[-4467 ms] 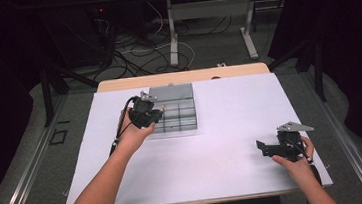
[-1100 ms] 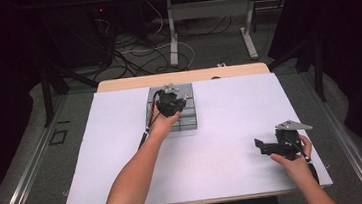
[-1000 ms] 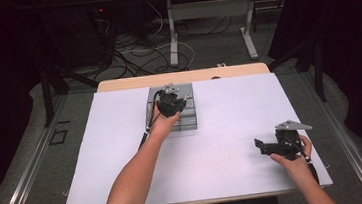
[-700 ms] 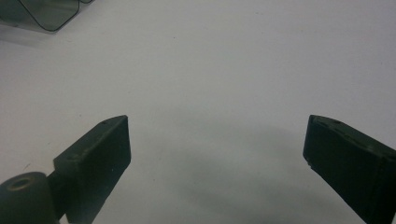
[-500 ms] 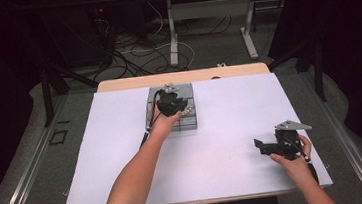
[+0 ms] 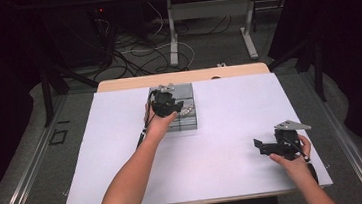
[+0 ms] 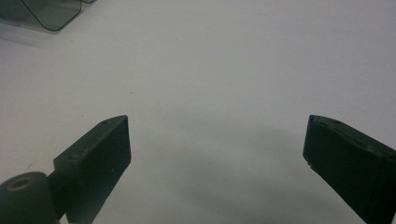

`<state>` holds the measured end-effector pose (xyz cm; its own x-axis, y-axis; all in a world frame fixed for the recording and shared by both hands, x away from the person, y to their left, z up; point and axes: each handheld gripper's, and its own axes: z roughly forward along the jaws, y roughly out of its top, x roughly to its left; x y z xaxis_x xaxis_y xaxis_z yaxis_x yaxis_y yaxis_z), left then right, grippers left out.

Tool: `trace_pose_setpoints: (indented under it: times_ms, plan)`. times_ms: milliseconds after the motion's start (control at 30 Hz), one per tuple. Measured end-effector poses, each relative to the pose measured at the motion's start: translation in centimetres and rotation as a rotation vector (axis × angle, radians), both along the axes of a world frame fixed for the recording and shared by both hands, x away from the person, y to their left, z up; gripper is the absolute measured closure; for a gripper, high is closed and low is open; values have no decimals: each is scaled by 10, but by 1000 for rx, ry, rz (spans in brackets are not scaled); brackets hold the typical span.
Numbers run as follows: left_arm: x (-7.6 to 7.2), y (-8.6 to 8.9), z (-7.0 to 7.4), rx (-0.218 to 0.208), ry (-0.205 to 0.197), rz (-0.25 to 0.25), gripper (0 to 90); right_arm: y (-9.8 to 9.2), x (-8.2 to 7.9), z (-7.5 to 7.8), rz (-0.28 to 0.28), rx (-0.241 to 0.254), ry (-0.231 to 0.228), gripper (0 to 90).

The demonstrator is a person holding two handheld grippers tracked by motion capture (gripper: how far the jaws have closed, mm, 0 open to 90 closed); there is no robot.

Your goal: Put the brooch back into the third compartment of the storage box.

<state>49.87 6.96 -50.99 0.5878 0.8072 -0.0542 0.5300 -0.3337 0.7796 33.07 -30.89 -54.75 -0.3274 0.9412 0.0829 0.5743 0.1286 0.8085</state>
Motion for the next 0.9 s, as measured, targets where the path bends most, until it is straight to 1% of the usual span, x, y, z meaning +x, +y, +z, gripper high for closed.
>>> trace_pose_setpoints:
  times_ms: [67,100,133,167,233,267,300,400,533,567,600,633,767,800,867,900]
  plan:
    - [-1,2,1,-12,-8,-1,566,0,0,0,-1,1,-1,73]
    - [-2,3,1,-10,-10,0,556,0,0,0,0,1,-1,73]
    - [-3,4,2,-19,-10,1,546,0,0,0,-1,1,0,73]
    - [-3,5,3,-17,-4,2,533,0,0,0,1,0,-1,73]
    - [-5,7,3,-34,-5,4,523,0,0,0,0,1,0,73]
    - [-6,8,4,-32,2,0,519,0,0,0,0,2,0,73]
    - [-7,9,4,-36,-2,5,514,0,0,0,1,2,-1,74]
    - [-10,12,5,-35,16,13,493,0,0,1,-2,1,-1,73]
    - [-15,18,7,-52,35,26,489,0,0,1,-2,1,-2,73]
    - [-16,20,8,-58,33,25,486,0,0,0,2,-2,-5,73]
    - [-18,21,9,-65,42,31,484,0,0,0,2,-4,-6,74]
    - [-19,23,9,-67,36,25,479,0,0,1,2,-4,-6,73]
    - [-25,27,12,-86,58,20,420,0,-1,1,1,-5,-6,73]
    - [-26,28,12,-96,56,12,404,0,-1,1,1,-5,-6,73]
    - [-30,29,13,-96,65,1,384,0,-1,1,0,-5,-6,73]
    - [-32,29,14,-103,62,-5,367,0,-1,1,0,-5,-6,74]
